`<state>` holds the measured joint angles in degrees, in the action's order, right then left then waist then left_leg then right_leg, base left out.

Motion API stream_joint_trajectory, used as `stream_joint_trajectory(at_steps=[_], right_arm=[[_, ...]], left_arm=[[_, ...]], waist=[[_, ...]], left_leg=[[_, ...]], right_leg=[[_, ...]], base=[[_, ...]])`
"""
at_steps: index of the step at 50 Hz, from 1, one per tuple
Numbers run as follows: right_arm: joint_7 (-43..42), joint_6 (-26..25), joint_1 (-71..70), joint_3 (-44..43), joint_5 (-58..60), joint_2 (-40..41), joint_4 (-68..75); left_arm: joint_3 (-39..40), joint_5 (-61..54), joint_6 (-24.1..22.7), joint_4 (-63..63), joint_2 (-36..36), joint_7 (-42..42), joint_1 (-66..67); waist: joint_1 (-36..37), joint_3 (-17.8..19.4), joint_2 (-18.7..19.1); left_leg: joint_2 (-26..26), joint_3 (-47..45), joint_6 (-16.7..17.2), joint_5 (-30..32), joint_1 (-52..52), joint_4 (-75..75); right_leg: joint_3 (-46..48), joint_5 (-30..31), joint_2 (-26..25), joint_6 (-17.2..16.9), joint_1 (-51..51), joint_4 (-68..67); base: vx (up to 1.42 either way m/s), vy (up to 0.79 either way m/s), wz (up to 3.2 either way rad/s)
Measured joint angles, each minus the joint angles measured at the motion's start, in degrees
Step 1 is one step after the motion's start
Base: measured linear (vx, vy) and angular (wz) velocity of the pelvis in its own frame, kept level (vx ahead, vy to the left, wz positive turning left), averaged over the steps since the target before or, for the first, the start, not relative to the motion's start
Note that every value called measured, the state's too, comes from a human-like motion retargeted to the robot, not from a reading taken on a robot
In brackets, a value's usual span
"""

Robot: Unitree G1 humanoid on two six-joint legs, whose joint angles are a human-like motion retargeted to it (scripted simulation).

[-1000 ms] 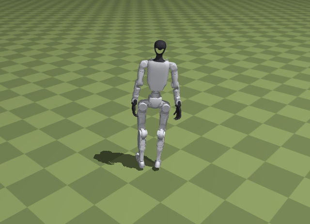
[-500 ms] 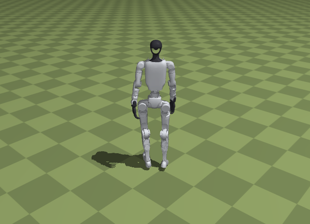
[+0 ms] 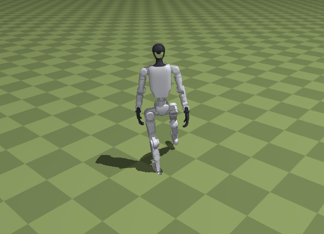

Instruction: In place motions

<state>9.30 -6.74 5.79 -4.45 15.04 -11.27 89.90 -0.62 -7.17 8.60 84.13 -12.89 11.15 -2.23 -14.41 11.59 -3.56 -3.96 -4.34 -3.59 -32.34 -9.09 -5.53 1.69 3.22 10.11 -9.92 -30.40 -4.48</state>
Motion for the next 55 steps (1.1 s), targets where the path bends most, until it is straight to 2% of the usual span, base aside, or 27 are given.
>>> stream_joint_trajectory(at_steps=[5, 9, 12, 16, 21, 22, 23, 25, 26, 28, 30, 32, 36, 39, 42, 45, 47, 55], right_arm=[[0.1, 0.2, 1.8, -1.5, -2.2, 0.8, 0.8], [0.8, 0.6, 1.8, -0.7, -0.2, 1.0, -1.7], [1.0, 0.7, 1.5, 0.6, 1.2, 0.9, -3.6], [0.2, 0.6, 0.4, 1.7, 1.5, 1.0, -5.5], [0.1, 0.8, -1.2, 3.3, 2.1, 1.3, -8.5], [0.1, 0.9, -1.7, 3.8, 2.5, 1.3, -9.3], [0.1, 1.0, -2.2, 4.4, 2.9, 1.4, -10.2], [0.4, 1.2, -3.3, 6.0, 3.7, 1.6, -11.9], [0.8, 1.4, -3.7, 6.9, 4.2, 1.7, -12.7], [1.9, 1.7, -4.8, 8.1, 5.4, 2.1, -14.0], [3.0, 1.8, -6.3, 8.4, 6.9, 2.6, -15.2], [3.0, 2.3, -7.5, 8.9, 8.0, 2.8, -16.7], [2.9, 3.4, -11.0, 11.8, 7.7, 2.1, -21.8], [2.5, 4.4, -11.2, 13.5, 7.5, 1.9, -24.4], [1.4, 4.8, -9.3, 13.0, 7.5, 2.0, -22.5], [2.3, 3.9, -6.4, 10.4, 8.2, 2.1, -17.1], [3.6, 3.0, -5.0, 9.3, 9.3, 2.2, -14.3], [2.9, 1.2, -1.5, 6.1, 11.1, 1.0, -5.1]], left_arm=[[-2.0, 0.1, -0.5, -1.9, 0.5, 0.0, -1.4], [-2.3, 0.2, -1.0, -2.9, 1.5, 0.5, -2.0], [-2.3, 0.9, -1.3, -3.2, 2.2, 0.7, -1.4], [-2.6, 1.1, -2.1, -2.1, 3.0, 0.2, 0.5], [-1.4, 0.5, -2.2, 1.3, 4.2, -1.8, 3.8], [-0.9, 0.4, -2.0, 2.2, 4.4, -1.8, 4.4], [-0.2, 0.2, -1.7, 3.2, 4.5, -1.6, 5.0], [1.2, 0.2, -0.9, 5.3, 4.5, -1.0, 6.2], [1.8, 0.3, -0.4, 6.3, 4.4, -0.8, 7.0], [3.1, -0.1, 0.9, 8.4, 4.3, -0.7, 8.0], [4.7, -1.4, 1.9, 10.6, 4.3, -1.1, 8.1], [6.9, -3.4, 1.8, 10.8, 5.2, -1.6, 9.0], [8.9, -9.4, 0.1, 9.2, 7.2, -1.6, 7.4], [9.2, -7.8, 0.8, 7.7, 6.8, -1.0, 5.1], [7.7, -2.9, 1.8, 5.0, 6.0, -0.2, 4.1], [3.4, -1.0, 0.7, 1.7, 5.5, -0.1, 4.6], [2.4, -0.6, -0.2, -0.2, 5.2, 0.1, 4.4], [4.8, 0.2, -0.9, -2.3, 5.0, 0.4, 4.2]], waist=[[-0.3, 0.1, 0.4], [-0.4, 0.2, 0.5], [0.8, -1.0, 0.2], [5.1, -4.2, 0.1], [9.5, -8.3, 0.9], [10.1, -8.9, 1.0], [10.5, -9.4, 1.1], [11.4, -10.5, 0.0], [12.7, -11.2, -0.8], [14.9, -12.6, -1.9], [16.0, -14.2, -2.0], [16.5, -14.7, -1.8], [12.0, -10.4, -0.8], [8.1, -8.8, -0.5], [9.4, -10.1, -0.3], [14.2, -12.5, -0.2], [14.8, -13.1, -0.2], [9.8, -14.8, 2.5]], left_leg=[[0.8, -1.0, -0.2, 0.9, 0.2, 0.6], [0.4, -1.6, 0.0, 0.9, 0.3, 0.5], [-0.3, -2.6, 0.4, 0.7, 0.8, 0.4], [-0.9, -5.4, 1.3, 0.8, 2.8, 0.2], [0.0, -6.8, 2.7, 1.3, 5.6, -0.2], [0.0, -6.7, 2.9, 1.3, 6.3, -0.5], [0.1, -6.5, 3.2, 1.2, 6.8, -0.7], [-1.0, -6.7, 3.6, 1.0, 7.4, -1.2], [-1.5, -7.8, 3.8, 0.9, 7.5, -1.1], [-1.9, -9.9, 4.2, 1.1, 8.0, -0.8], [-1.0, -10.5, 4.8, 1.5, 9.2, -0.4], [-0.3, -11.5, 4.8, 2.4, 9.4, 0.6], [0.5, -11.1, 4.5, 3.8, 8.1, 1.7], [1.2, -9.9, 4.9, 4.2, 7.7, 1.4], [1.8, -9.7, 5.4, 4.8, 7.9, 1.7], [2.3, -11.4, 5.7, 5.6, 7.3, 3.2], [2.6, -12.2, 5.9, 6.3, 6.9, 4.2], [4.9, -11.9, 8.1, 6.6, 7.7, 2.8]], right_leg=[[3.3, -0.7, 1.0, 2.1, -4.4, 0.2], [1.6, -0.5, 1.2, 1.7, -1.2, -0.1], [1.5, 0.8, 1.1, 1.7, 3.5, -2.6], [3.9, 2.8, -0.3, 3.5, 12.3, -7.9], [4.7, 5.4, -4.3, 4.8, 25.7, -11.4], [4.8, 4.5, -5.2, 4.6, 28.6, -11.4], [5.8, 0.6, -6.0, 4.7, 31.2, -11.1], [14.9, -3.3, -4.8, 7.2, 35.3, -5.8], [15.2, -1.7, -4.2, 6.9, 36.2, -1.9], [11.4, 0.5, -3.9, 5.2, 36.7, 2.6], [11.3, 0.9, -3.7, 4.2, 35.5, 3.4], [9.5, 1.3, -4.4, 5.6, 32.6, 1.5], [10.8, 1.0, -5.4, 6.6, 33.5, 1.0], [11.5, 1.1, -6.1, 6.9, 34.8, 1.7], [10.6, 1.3, -6.7, 7.3, 34.3, 1.8], [9.4, 1.4, -7.3, 7.8, 33.4, 1.4], [9.3, 1.5, -7.6, 8.1, 33.2, 1.5], [9.3, 0.4, -9.8, 9.4, 32.4, 0.4]], base=[[-0.03, -0.01, -0.01], [-0.05, 0.01, -0.05], [-0.02, 0.02, -0.36], [-0.02, -0.02, -0.66], [-0.06, -0.07, -0.38], [-0.12, -0.07, -0.24], [-0.12, -0.09, -0.25], [-0.11, -0.13, -0.39], [-0.10, -0.15, -0.71], [-0.16, -0.16, -0.77], [-0.26, -0.17, -0.38], [-0.22, -0.13, -0.30], [-0.37, -0.12, 0.29], [-0.26, -0.03, 0.51], [-0.02, -0.02, -0.06], [0.09, -0.07, -0.45], [-0.09, -0.08, -0.21], [-0.13, -0.02, 0.04]])
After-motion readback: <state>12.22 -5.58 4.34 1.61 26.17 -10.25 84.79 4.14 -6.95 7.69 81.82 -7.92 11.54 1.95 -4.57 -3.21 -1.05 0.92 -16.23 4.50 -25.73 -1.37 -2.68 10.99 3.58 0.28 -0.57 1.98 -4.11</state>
